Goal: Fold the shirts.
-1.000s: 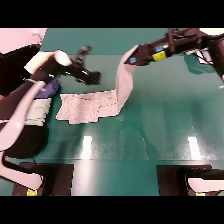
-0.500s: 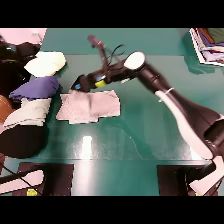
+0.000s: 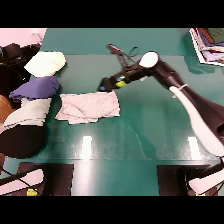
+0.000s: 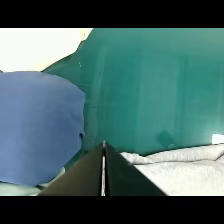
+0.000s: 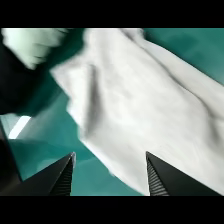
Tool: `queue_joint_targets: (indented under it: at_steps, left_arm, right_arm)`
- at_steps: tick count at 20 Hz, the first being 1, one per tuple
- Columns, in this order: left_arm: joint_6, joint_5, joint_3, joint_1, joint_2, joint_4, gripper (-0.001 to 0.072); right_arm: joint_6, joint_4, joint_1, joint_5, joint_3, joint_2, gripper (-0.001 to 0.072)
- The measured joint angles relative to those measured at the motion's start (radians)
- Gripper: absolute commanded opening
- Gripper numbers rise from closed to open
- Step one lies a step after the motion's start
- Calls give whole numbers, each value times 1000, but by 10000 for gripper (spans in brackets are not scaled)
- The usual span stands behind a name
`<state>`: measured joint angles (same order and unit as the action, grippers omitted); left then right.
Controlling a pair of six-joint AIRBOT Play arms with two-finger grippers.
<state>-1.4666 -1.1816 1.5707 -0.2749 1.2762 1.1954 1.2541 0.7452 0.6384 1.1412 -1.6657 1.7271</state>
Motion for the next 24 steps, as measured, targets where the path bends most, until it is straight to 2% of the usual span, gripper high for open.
queue_joint_targets:
  at_steps: [1, 5, 9, 12, 14, 15, 21, 24]
  left_arm:
    - [2, -5, 0, -1, -1, -2, 22]
    - [13, -19, 0, 18, -1, -19, 22]
    - [28, -10, -5, 76, -1, -26, 22]
    - [31, -4, -6, 109, -1, -26, 21]
    - [32, -8, -7, 124, -1, -30, 21]
    - [33, -12, -7, 126, -1, -30, 21]
    - [32, -34, -7, 156, -1, -29, 20]
    - [30, -39, -7, 209, -1, -29, 20]
  right_arm:
    - [24, 22, -41, 6, 61, -21, 658]
    - [68, -26, -160, -19, 275, -39, 653]
    - [41, -139, -149, -32, 309, 62, 624]
    - [31, -204, -100, -31, 232, 158, 464]
    - [26, -212, -66, -34, 166, 211, 87]
    - [25, -216, -53, -31, 130, 233, 26]
    - [-2, -190, -52, 2, -22, 247, 11]
    - [50, -99, -131, 10, -45, 177, 11]
